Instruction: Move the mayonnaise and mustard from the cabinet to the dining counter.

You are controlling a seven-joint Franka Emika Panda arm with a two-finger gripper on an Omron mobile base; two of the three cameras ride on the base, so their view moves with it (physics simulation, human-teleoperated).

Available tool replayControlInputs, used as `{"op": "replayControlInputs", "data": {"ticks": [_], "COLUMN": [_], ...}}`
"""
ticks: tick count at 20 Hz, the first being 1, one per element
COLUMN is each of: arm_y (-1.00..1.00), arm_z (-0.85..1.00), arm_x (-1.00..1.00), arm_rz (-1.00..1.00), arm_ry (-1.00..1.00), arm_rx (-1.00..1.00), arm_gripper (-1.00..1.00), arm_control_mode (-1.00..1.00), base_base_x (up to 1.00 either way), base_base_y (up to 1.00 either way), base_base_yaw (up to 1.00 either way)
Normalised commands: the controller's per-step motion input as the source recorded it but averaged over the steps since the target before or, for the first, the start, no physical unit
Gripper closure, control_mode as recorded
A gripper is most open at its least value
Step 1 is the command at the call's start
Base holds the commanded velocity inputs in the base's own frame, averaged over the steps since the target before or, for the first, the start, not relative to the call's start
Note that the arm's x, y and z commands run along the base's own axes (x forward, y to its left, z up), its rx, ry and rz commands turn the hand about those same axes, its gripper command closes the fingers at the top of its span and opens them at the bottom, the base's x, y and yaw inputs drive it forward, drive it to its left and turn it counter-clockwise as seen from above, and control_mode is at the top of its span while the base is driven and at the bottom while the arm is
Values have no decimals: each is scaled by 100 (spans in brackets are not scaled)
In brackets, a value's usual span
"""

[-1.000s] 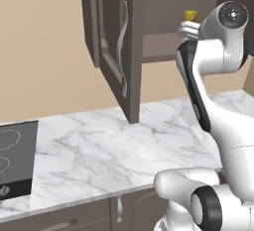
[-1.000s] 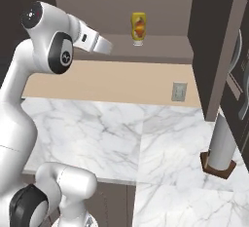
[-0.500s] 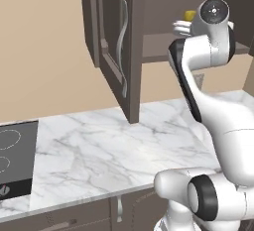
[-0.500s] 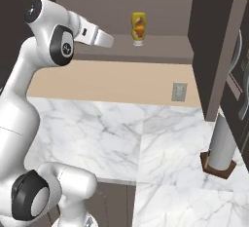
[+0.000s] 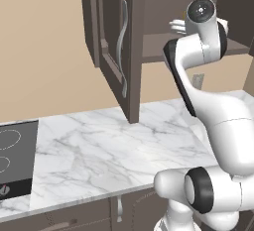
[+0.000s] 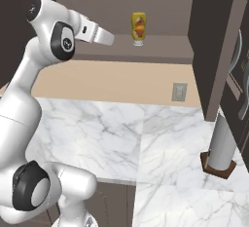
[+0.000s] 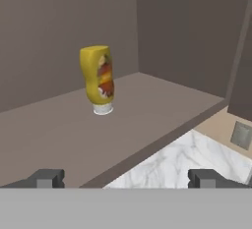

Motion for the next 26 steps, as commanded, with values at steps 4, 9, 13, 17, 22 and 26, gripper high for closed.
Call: {"op": "replayControlInputs", "data": {"ticks": [4,9,13,17,22,26], "arm_y": [-4,0,0,-1,-13,-9], "arm_z": [0,-1,-7,0,0,0], "arm_x": [5,10,13,13,17,18], "arm_rz": [-9,-8,-6,-2,0,0], "arm_ry": [0,0,1,8,12,3], "arm_rx": [-4,-3,-4,-1,0,0], "arm_gripper": [-100,-100,-100,-100,-100,-100], "arm_control_mode": [-100,-100,-100,-100,-100,-100], "base_base_x": [0,0,0,0,0,0], "base_base_y": [0,0,0,0,0,0], "base_base_yaw": [0,0,0,0,0,0]}}
